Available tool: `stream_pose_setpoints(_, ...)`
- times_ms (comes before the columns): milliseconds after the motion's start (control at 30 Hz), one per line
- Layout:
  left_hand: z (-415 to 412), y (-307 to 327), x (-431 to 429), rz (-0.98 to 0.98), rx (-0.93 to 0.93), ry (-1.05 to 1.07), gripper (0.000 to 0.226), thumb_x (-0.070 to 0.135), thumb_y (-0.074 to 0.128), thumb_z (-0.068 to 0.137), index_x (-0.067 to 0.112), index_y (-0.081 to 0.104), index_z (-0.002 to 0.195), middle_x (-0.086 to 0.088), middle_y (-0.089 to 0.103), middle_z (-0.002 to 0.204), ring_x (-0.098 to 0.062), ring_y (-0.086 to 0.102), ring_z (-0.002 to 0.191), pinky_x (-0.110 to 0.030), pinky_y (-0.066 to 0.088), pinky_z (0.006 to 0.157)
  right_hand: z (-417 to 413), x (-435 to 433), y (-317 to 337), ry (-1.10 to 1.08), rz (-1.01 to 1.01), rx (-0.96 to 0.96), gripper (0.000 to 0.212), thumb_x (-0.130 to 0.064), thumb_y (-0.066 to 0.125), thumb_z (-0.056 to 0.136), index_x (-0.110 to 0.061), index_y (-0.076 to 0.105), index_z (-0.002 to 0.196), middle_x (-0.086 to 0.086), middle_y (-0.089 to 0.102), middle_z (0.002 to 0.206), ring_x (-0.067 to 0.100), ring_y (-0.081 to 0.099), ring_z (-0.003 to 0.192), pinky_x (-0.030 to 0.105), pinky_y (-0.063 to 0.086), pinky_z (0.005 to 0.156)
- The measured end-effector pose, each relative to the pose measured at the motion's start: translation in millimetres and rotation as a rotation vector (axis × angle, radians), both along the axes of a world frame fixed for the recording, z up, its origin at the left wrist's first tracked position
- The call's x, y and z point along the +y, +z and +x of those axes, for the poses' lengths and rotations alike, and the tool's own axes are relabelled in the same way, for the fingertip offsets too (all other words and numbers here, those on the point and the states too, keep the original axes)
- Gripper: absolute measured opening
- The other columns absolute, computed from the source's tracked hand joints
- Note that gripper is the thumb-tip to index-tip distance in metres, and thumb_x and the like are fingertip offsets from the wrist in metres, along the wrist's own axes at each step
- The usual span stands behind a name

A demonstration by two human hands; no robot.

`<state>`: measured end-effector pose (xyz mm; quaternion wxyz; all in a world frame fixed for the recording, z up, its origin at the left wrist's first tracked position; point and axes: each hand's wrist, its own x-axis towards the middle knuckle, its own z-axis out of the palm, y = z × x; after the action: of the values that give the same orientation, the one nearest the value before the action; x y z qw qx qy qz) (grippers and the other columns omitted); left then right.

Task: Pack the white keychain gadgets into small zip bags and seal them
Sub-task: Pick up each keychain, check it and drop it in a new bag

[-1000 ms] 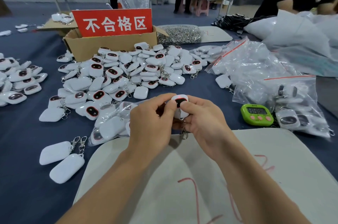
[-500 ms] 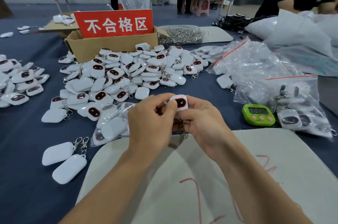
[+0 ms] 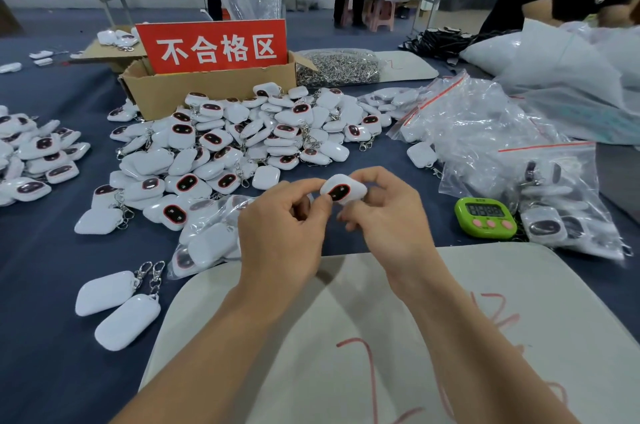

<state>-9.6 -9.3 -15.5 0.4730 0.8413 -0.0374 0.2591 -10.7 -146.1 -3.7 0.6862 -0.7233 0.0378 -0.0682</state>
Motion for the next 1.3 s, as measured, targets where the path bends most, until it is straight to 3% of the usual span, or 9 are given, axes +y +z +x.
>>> stream_pose_setpoints(133, -1.9, -1.3, -3.2, 0.045, -0.001, 0.014, 0.029, 0.021, 0.081, 0.083, 0.035, 0.078, 0.108, 0.016, 0.067, 0.084, -0.002, 0.05, 0.065, -0.025, 0.046, 0.071, 2.7, -5.7, -1.1, -0.123, -0.09, -0.09, 0.034, 0.006, 0.067, 0.086, -0.026, 0.077, 0.081, 0.004, 0.077, 0.079, 0.033, 0.072, 0.08, 0.048, 0.059, 0.077)
stream_pose_setpoints(367, -5.1, -3.3, -2.1, 0.14, -0.089, -0.006, 0.031, 0.017, 0.085, 0.081, 0.032, 0.08, 0.107, 0.017, 0.074, 0.103, -0.001, 0.05, 0.073, -0.029, 0.05, 0.076, 4.0, -4.9, -2.7, -0.176, -0.124, -0.178, 0.04, 0.008, 0.074, 0.084, -0.031, 0.077, 0.076, -0.015, 0.078, 0.084, 0.009, 0.076, 0.081, 0.024, 0.061, 0.079)
stream_pose_setpoints(567, -5.3, -0.8, -1.1, 0.124, -0.074, -0.028, 0.041, 0.006, 0.081, 0.082, 0.029, 0.077, 0.115, 0.021, 0.066, 0.093, -0.003, 0.054, 0.076, -0.032, 0.052, 0.075, 1.6, -5.7, 0.0, -0.118, -0.081, -0.096, 0.032, 0.004, 0.072, 0.081, -0.026, 0.081, 0.084, -0.001, 0.079, 0.079, 0.021, 0.075, 0.076, 0.039, 0.062, 0.08)
stream_pose_setpoints(700, -5.9, -1.0, -1.1, 0.132, -0.11, -0.068, 0.067, -0.008, 0.078, 0.074, 0.027, 0.069, 0.131, 0.014, 0.066, 0.124, -0.008, 0.061, 0.114, -0.023, 0.047, 0.098, -1.0, -3.2, 4.8, 0.025, 0.137, 0.027, 0.021, -0.002, 0.074, 0.075, -0.016, 0.082, 0.089, 0.012, 0.075, 0.074, 0.018, 0.062, 0.064, 0.032, 0.056, 0.065)
stream_pose_setpoints(867, -3.6, -2.7, 1.2, 0.181, -0.186, -0.079, 0.029, 0.026, 0.072, 0.087, 0.022, 0.077, 0.115, 0.017, 0.069, 0.116, -0.01, 0.059, 0.108, -0.019, 0.041, 0.095, 0.1, -11.1, 9.1, 0.05, 0.299, 0.092, 0.015, -0.01, 0.068, 0.091, -0.01, 0.079, 0.102, 0.012, 0.066, 0.069, 0.018, 0.052, 0.055, 0.025, 0.042, 0.051)
stream_pose_setpoints(1000, -0.5, -4.2, 1.0, 0.206, -0.181, -0.085, 0.021, 0.034, 0.064, 0.093, 0.018, 0.076, 0.099, 0.013, 0.072, 0.097, -0.012, 0.056, 0.093, -0.036, 0.046, 0.085, -0.2, -15.4, 9.9, 0.074, 0.233, 0.05, 0.025, -0.028, 0.069, 0.087, -0.005, 0.078, 0.089, 0.011, 0.061, 0.067, 0.018, 0.046, 0.053, 0.023, 0.037, 0.049)
stream_pose_setpoints(1100, -0.9, -2.5, 0.2, 0.173, -0.126, -0.076, 0.018, 0.035, 0.065, 0.092, 0.02, 0.075, 0.094, 0.013, 0.069, 0.089, -0.012, 0.055, 0.088, -0.04, 0.046, 0.081, -1.9, -13.7, 12.7, 0.058, 0.118, 0.039, 0.014, -0.026, 0.073, 0.083, -0.018, 0.077, 0.072, 0.008, 0.059, 0.062, 0.015, 0.044, 0.051, 0.021, 0.038, 0.048)
stream_pose_setpoints(1167, -3.4, 0.1, 0.3, 0.2, -0.093, 0.078, 0.022, 0.038, 0.071, 0.088, 0.027, 0.075, 0.107, 0.015, 0.071, 0.095, -0.015, 0.061, 0.089, -0.034, 0.044, 0.075, -0.8, -11.5, 10.1, -0.04, 0.026, 0.03, 0.029, -0.025, 0.075, 0.089, -0.022, 0.072, 0.061, 0.004, 0.057, 0.056, 0.012, 0.043, 0.049, 0.018, 0.037, 0.048)
stream_pose_setpoints(1300, -3.8, 2.7, 5.2, 0.518, 0.126, 0.268, 0.071, 0.053, 0.074, 0.083, 0.039, 0.046, 0.147, 0.015, 0.068, 0.11, -0.019, 0.062, 0.103, -0.032, 0.034, 0.071, 0.9, -11.1, 5.7, -0.209, -0.058, 0.061, 0.041, -0.033, 0.073, 0.093, -0.016, 0.063, 0.057, 0.0, 0.052, 0.05, 0.012, 0.038, 0.047, 0.02, 0.034, 0.045)
